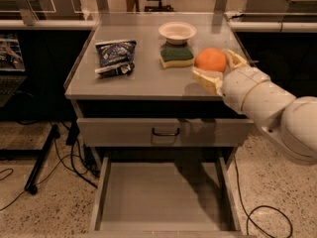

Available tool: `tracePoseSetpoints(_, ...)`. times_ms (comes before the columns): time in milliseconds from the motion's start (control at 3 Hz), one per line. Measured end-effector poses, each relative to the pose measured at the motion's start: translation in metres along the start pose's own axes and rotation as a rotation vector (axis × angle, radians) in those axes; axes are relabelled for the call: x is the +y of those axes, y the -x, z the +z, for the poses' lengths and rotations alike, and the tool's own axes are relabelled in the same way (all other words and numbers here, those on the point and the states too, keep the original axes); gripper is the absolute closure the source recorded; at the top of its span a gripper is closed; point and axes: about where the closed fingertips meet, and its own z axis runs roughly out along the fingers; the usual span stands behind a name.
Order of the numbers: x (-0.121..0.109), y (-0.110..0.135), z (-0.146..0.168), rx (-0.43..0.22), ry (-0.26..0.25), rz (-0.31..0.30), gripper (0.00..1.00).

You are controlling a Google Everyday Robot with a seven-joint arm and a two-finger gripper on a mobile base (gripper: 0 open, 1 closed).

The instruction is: Pick orange from middle drawer and place on counter

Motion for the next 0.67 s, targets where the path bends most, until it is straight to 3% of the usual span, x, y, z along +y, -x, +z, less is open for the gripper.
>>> tracePoseSetpoints(333, -0.022, -0.004, 0.028, 0.034, -0.098, 0.048, 1.00)
tracePoseSetpoints(667, -0.030, -0.007, 0.043, 0.050, -0.133, 0.072, 1.00)
